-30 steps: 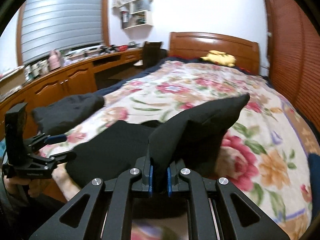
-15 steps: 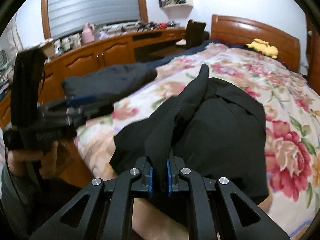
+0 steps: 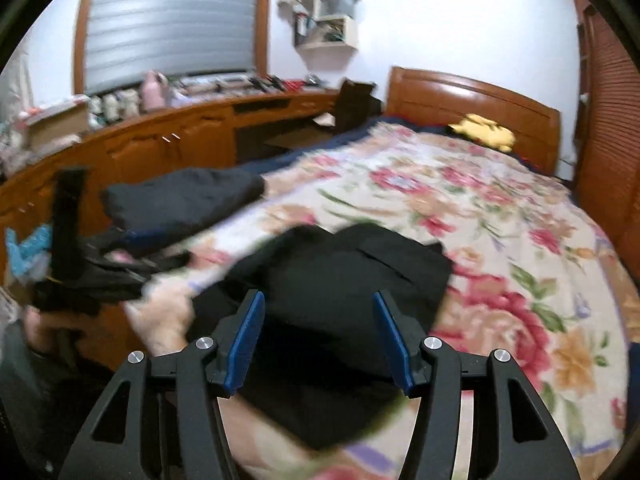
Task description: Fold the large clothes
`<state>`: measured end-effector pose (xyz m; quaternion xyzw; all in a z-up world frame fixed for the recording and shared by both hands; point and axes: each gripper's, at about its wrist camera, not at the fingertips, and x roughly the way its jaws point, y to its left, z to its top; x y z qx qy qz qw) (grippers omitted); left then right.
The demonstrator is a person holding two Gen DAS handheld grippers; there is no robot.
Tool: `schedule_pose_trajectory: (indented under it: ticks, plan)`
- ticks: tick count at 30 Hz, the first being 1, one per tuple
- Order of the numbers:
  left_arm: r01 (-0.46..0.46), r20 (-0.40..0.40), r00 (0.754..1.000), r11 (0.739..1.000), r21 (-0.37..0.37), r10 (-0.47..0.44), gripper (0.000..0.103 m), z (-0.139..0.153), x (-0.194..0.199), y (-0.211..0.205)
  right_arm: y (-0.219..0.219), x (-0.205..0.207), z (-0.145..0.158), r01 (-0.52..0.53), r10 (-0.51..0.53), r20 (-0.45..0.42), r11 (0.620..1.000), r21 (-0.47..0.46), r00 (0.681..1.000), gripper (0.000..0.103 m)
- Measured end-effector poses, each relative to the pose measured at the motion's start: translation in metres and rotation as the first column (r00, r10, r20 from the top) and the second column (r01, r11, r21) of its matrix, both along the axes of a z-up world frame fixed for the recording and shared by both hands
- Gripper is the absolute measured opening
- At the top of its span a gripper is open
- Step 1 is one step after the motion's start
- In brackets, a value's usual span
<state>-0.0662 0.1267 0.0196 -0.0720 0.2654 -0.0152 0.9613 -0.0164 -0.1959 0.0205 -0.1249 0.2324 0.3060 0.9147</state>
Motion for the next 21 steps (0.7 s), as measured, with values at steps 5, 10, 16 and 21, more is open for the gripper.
schedule_pose_trajectory:
  ticks: [5,10,16,21]
  plan:
    - [0.013,0.016,1.0,1.0,0.005,-0.013,0.082,0.003,0.001,-0.009,0.012,0.03,-0.045,0.027,-0.027,-0.1,1.0,0.004,0.995,0.036]
    - [0.021,0.032,0.999,1.0,0.011,-0.022,0.082,0.006,0.001,-0.015,0.041,0.032,-0.061,-0.016,0.023,-0.136,0.999,0.05,0.99,0.036]
    - [0.054,0.022,0.998,0.998,-0.017,-0.053,0.082,0.002,0.008,-0.02,0.054,0.034,-0.074,-0.041,0.045,-0.13,0.999,0.027,0.991,0.035]
    - [0.109,-0.017,0.994,0.993,-0.041,-0.11,0.066,-0.004,0.021,-0.036,0.035,0.027,-0.074,-0.041,0.044,-0.123,0.999,0.032,0.991,0.035]
